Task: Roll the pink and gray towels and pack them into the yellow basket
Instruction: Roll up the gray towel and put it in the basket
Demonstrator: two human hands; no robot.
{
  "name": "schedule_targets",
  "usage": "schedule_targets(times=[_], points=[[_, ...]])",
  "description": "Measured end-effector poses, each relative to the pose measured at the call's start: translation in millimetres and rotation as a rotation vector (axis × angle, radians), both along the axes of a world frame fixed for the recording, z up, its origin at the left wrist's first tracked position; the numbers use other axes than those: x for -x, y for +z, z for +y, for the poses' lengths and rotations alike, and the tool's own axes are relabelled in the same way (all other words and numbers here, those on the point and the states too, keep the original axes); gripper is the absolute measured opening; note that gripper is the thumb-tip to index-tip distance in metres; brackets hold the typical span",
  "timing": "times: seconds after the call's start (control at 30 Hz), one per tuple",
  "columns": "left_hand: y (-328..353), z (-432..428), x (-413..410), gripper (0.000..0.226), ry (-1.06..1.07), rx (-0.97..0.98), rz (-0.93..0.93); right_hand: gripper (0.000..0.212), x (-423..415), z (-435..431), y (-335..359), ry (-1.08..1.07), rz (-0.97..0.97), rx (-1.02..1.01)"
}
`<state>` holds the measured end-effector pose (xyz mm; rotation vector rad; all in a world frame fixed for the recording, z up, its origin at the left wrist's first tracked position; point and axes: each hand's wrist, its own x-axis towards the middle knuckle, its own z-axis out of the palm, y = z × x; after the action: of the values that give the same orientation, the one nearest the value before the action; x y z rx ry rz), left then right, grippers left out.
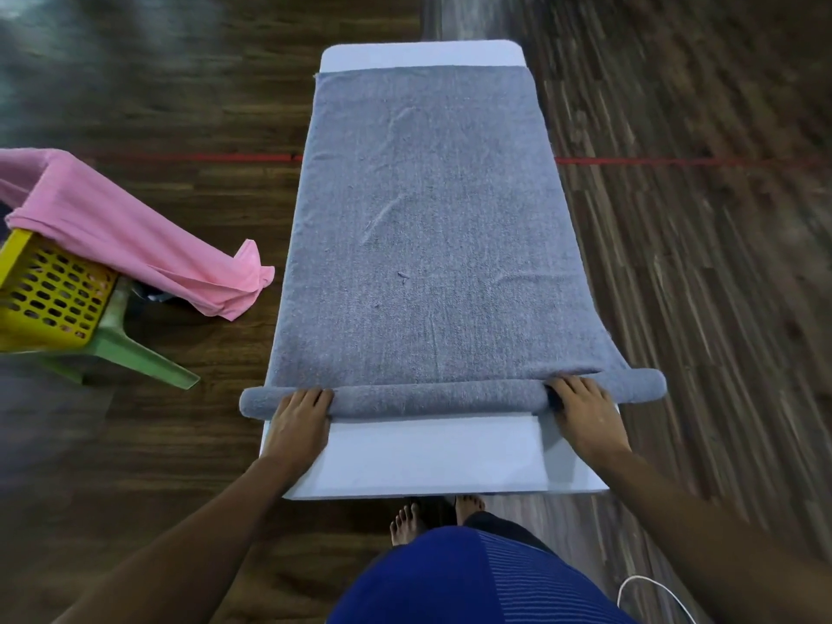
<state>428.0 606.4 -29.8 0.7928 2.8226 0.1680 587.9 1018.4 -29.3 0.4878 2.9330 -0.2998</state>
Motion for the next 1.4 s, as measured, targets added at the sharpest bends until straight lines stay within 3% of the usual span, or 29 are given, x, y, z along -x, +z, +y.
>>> schedule_targets(times=[0.1, 0.27, 0.43, 0.57, 0.63, 0.8, 0.9, 1.07, 1.13, 1.27, 1.33, 1.4], points=[[7.9, 7.1, 7.4, 0.008, 0.059, -0.036, -0.033, 0.036, 9.8, 0.2, 7.8, 0.004, -0.031, -0.025], [6.6, 6.3, 26.6, 0.014, 0.186, -0.052, -0.157, 0.031, 30.9, 3.3, 12.9, -0.051, -0.126, -0.011], [4.0, 11.2, 24.5, 0.02, 0.13, -0.094, 0.099, 0.019, 35.1, 0.8, 6.7, -0.087, 0.14, -0.034], [-2.2, 9.5, 17.5, 0.046, 0.039, -0.036, 0.046, 0.049, 28.5, -3.6, 0.0, -0.033, -0.02, 0.013], [-5.9, 6.7, 18.0, 0.054, 0.028, 0.043, 0.029, 0.055, 26.4, -3.7, -3.4, -0.049, -0.066, -0.018], [-1.2, 15.2, 32.8, 0.03, 0.065, -0.009, 0.058, 0.035, 40.5, -1.1, 2.4, -0.061, 0.008, -0.058], [6.3, 18.7, 40.7, 0.017, 0.051, 0.02, 0.006, 0.033, 46.7, 3.7, 13.7, -0.043, -0.113, -0.064], [17.4, 15.0, 46.2, 0.033, 0.01, 0.162, -0.258, 0.03, 46.3, 13.4, 16.4, -0.051, -0.339, -0.023], [11.5, 10.0, 43.9, 0.025, 0.033, 0.063, -0.2, 0.027, 42.8, 14.0, 13.5, -0.059, -0.212, -0.037], [3.8, 10.4, 36.6, 0.01, 0.071, -0.136, 0.083, 0.012, 36.3, 12.3, 8.2, -0.009, 0.141, -0.05], [2.9, 13.6, 29.2, 0.015, 0.034, -0.148, 0.072, 0.014, 32.4, 6.9, 7.8, -0.003, 0.139, 0.003], [-1.1, 12.2, 21.3, 0.031, -0.014, -0.073, 0.038, 0.033, 25.6, 1.1, 4.2, 0.013, 0.073, 0.023]])
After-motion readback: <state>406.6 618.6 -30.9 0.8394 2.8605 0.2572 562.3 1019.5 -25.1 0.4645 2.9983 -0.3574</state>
